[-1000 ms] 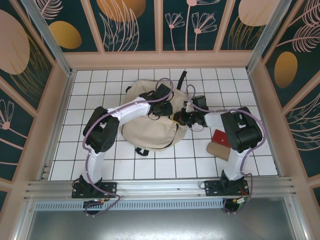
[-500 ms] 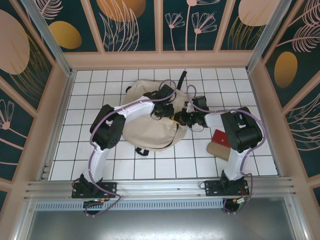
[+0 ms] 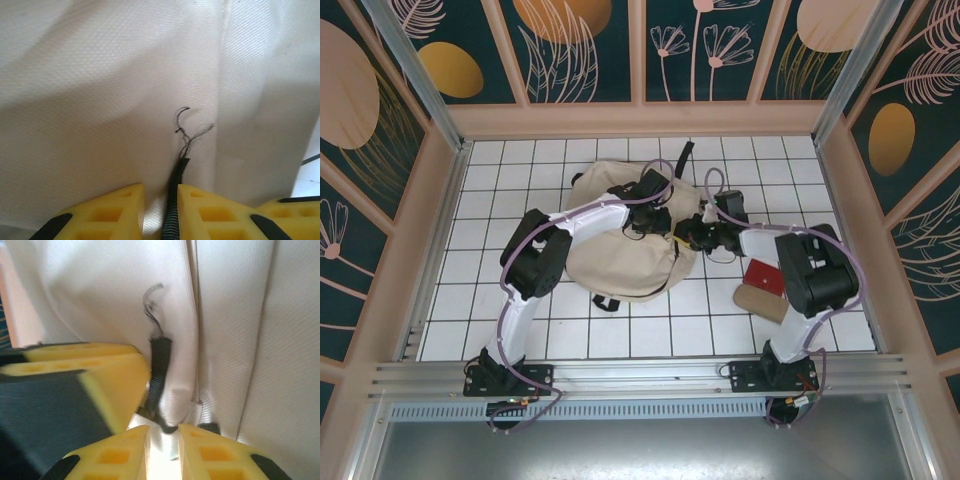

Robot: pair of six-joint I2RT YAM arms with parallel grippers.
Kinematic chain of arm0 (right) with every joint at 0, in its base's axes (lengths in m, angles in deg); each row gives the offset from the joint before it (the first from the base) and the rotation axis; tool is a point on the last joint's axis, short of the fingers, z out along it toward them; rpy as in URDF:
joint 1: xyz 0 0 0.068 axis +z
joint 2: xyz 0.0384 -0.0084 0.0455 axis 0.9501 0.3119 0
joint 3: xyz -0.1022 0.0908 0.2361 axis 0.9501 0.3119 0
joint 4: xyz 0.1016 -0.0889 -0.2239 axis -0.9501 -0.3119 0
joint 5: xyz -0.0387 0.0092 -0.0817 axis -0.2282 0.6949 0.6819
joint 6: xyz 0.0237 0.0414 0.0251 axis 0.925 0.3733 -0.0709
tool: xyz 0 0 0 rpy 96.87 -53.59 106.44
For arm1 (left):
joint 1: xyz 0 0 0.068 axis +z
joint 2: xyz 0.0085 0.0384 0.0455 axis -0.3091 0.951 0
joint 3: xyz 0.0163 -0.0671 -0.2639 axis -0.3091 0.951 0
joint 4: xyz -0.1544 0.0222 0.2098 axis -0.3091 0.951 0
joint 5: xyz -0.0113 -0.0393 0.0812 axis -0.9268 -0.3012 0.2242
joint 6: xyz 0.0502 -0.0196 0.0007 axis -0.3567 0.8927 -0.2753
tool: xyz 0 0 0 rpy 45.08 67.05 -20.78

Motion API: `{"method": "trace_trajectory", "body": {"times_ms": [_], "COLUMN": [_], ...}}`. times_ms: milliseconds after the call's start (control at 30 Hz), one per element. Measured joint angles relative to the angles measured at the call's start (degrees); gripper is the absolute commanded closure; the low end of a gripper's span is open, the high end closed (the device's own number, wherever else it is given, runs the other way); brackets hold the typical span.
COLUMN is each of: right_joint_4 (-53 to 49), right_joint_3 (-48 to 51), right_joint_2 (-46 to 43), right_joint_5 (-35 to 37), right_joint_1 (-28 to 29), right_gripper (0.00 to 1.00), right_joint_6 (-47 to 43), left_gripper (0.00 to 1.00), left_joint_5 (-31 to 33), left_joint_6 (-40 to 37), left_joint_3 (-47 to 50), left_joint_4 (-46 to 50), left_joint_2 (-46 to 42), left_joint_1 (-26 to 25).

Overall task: Pack the student bag
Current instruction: Unzip the student bag at the top-center of the table.

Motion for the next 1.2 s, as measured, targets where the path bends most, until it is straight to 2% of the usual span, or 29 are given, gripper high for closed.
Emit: {"method": "trace_trajectory", "body": {"times_ms": [233,567,667,767,967,1133,1200], "right_joint_4": [-3.6,-5.7,-5.8,-5.9,-6.0,-6.0,-6.1], "right_joint_3": [0.0,0.0,0.0,0.0,0.0,0.0,0.0], "right_joint_2": [-4.7,-4.3,-4.1,-4.0,-4.0,-4.0,-4.0], "right_joint_5": [4.7,6.6,6.7,6.7,7.3,7.6,7.6], "right_joint_1": [-3.8,-3.9,-3.9,-3.9,-3.9,-3.9,-3.9], "right_gripper": [0.7,0.71,0.71,0.71,0.72,0.71,0.71], "right_joint_6": [-1.9,-2.2,-2.2,-2.2,-2.2,-2.2,-2.2], "left_gripper": [0.74,0.78,0.74,0.73,0.8,0.99,1.0], "left_joint_5": [0.0,2.5,3.8,6.1,11.0,13.4,14.1], "left_joint_6": [-1.1,-2.4,-2.5,-2.9,-3.9,-4.1,-3.9], "left_joint_3": [0.0,-0.9,-2.2,-3.8,-7.1,-8.4,-8.8], "left_joint_4": [-0.4,0.2,1.1,2.8,6.3,8.0,8.5], "left_joint_2": [0.0,1.4,2.5,3.4,5.6,6.3,6.3], "left_joint_1": [-0.2,-1.6,-2.0,-2.6,-3.9,-4.1,-4.3]}}
